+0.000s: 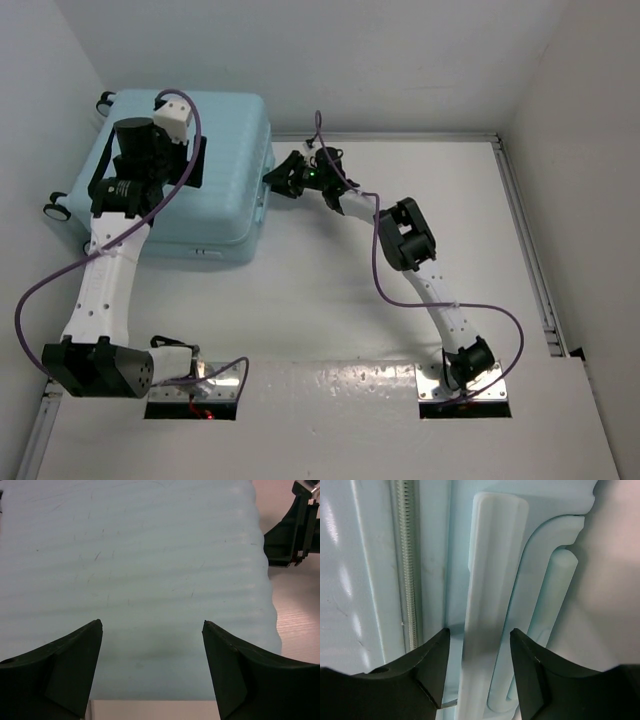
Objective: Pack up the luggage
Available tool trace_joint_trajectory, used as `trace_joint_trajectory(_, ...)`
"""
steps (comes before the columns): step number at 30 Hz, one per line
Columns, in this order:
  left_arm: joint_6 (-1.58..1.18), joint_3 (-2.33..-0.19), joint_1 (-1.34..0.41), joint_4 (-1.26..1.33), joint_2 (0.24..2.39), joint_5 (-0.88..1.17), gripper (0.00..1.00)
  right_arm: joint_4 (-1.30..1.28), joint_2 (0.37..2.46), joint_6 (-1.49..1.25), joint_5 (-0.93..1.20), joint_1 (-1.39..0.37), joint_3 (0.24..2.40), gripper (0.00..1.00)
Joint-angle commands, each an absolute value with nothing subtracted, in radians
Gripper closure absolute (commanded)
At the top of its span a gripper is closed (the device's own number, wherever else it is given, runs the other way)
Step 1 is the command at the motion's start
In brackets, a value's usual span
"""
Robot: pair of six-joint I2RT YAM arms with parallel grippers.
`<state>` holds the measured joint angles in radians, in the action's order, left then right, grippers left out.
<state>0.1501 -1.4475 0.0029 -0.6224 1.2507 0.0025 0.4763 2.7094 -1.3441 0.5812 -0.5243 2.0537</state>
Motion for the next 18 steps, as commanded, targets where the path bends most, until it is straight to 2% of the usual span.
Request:
trace_joint_trajectory(1,0.175,-1.428,0.015,-0.604,1.178,-0.037,0.15,0.468,2.759,-1.359,0.542,-0.578,2.131,0.49)
trace_joint_trajectory(2,0.184,-1.428,0.015,-0.604,1.178,-0.047,0.15,0.471,2.766,-1.359,0.534,-0.589,2.138,0.49)
trace_joint_trajectory(5,0.193,-1.407,0.025,-0.604,1.152,-0.060,0.14,0.462,2.789,-1.358,0.532,-0.604,2.171,0.65)
trace_joint_trajectory(6,0.193,-1.407,0.025,-0.614,1.152,-0.070,0.14,0.471,2.786,-1.355,0.532,-0.603,2.146,0.80)
trace_joint_trajectory(8,0.193,-1.396,0.037,-0.614,1.152,-0.104,0.14,0.501,2.766,-1.341,0.535,-0.595,2.096,1.00)
trace_joint_trajectory(9,0.193,-1.396,0.037,-0.614,1.152,-0.119,0.12,0.523,2.711,-1.339,0.532,-0.588,1.988,1.00)
trace_joint_trajectory(11,0.140,-1.408,0.086,-0.614,1.170,-0.144,0.11,0.563,2.618,-1.332,0.540,-0.545,1.904,1.00)
trace_joint_trajectory(12,0.120,-1.426,0.103,-0.636,1.184,-0.159,0.11,0.599,2.590,-1.315,0.546,-0.517,1.759,1.00)
trace_joint_trajectory(15,0.034,-1.471,0.170,-0.664,1.252,-0.160,0.11,0.647,2.441,-1.278,0.563,-0.438,1.526,1.00)
trace_joint_trajectory(18,-0.043,-1.515,0.235,-0.692,1.307,-0.103,0.11,0.675,2.292,-1.238,0.577,-0.370,1.315,1.00)
